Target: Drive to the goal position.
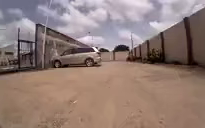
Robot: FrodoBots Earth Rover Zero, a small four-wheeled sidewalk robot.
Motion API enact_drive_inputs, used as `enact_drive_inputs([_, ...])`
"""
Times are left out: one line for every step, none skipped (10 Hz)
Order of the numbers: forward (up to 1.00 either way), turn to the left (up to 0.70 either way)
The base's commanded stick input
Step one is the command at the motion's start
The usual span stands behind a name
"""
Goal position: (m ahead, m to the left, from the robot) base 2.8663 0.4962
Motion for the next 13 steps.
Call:
enact_drive_inputs([0.85,-0.13])
enact_drive_inputs([0.85,0.00])
enact_drive_inputs([0.85,0.00])
enact_drive_inputs([0.85,0.00])
enact_drive_inputs([0.85,0.00])
enact_drive_inputs([0.85,0.00])
enact_drive_inputs([0.85,0.00])
enact_drive_inputs([0.85,0.00])
enact_drive_inputs([0.85,0.00])
enact_drive_inputs([0.85,0.00])
enact_drive_inputs([0.85,0.00])
enact_drive_inputs([0.85,0.00])
enact_drive_inputs([0.85,0.00])
